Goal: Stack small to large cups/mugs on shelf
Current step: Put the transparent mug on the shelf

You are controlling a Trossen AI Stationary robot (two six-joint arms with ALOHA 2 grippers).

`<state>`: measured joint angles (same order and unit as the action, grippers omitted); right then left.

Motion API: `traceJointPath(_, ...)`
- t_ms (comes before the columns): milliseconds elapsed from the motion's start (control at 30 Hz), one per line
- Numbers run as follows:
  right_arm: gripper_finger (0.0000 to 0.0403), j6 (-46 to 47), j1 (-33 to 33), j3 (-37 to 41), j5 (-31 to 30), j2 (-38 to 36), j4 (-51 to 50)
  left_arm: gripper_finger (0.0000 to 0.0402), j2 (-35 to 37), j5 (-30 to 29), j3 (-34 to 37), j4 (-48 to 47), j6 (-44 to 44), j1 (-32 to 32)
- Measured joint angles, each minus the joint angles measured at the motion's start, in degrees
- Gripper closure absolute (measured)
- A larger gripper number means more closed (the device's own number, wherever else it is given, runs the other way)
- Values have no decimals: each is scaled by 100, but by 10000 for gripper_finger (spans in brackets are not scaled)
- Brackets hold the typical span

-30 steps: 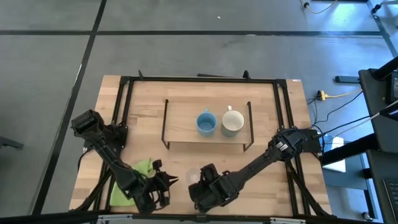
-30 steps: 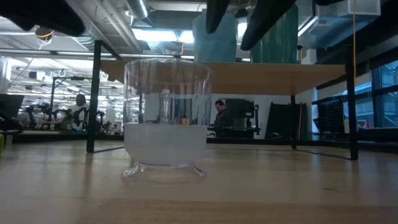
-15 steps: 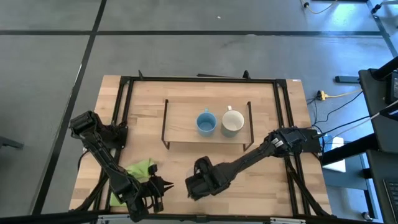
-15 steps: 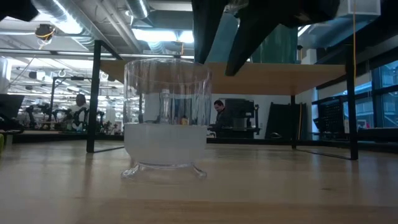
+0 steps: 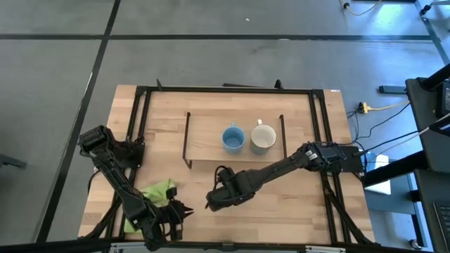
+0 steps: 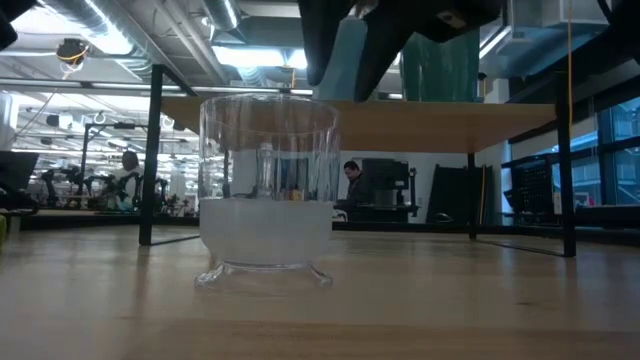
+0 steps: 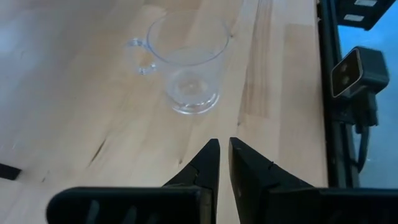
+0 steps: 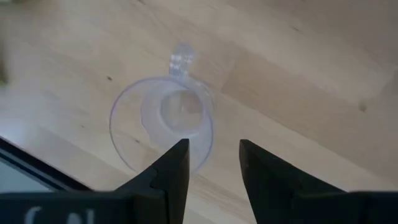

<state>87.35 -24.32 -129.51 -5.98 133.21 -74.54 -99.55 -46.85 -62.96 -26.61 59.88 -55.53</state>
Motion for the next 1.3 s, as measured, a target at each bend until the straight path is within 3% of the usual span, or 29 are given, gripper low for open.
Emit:
traceJointPath(1100,262,103,-103,153,4,320,326,370,-2,48,0,-247,11,87)
traceJointPath(1300,293,107,-118,153,-92,332,319,370,-2,48,0,-251,11,87)
